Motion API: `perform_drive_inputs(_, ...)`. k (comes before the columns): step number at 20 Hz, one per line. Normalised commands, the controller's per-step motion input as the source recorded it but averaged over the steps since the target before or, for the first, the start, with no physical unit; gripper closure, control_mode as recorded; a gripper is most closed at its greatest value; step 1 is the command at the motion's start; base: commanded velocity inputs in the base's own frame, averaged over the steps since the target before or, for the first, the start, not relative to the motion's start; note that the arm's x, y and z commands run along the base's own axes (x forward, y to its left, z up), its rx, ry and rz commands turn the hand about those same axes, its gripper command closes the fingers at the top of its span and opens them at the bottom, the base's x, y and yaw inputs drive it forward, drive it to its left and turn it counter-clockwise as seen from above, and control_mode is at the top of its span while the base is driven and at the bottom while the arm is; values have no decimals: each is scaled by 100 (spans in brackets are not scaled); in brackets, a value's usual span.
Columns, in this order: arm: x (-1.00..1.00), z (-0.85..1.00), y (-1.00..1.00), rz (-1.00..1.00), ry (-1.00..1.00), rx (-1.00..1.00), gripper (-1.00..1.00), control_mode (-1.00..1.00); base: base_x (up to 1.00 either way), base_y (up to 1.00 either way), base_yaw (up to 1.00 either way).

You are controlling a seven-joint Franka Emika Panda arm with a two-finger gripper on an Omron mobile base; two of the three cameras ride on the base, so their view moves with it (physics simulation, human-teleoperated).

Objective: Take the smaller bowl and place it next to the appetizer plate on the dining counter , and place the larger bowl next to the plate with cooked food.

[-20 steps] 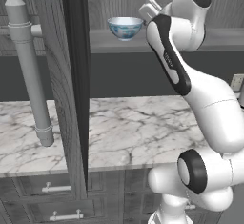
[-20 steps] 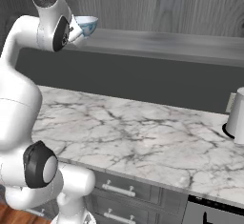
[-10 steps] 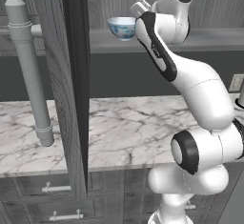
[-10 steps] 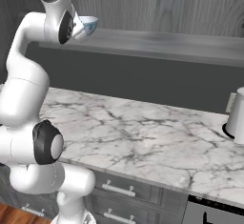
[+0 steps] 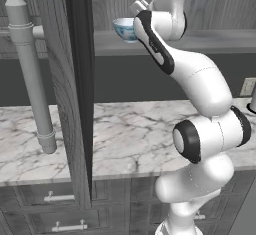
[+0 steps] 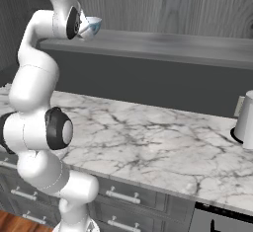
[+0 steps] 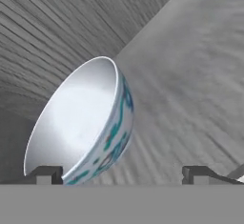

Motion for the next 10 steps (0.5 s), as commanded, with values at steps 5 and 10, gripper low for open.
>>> perform_drive_inputs(5, 50, -6, 6, -2, 1, 0, -100, -100, 0, 0, 0)
perform_drive_inputs(10, 42, -7, 2, -2, 3, 0, -100, -100, 0, 0, 0)
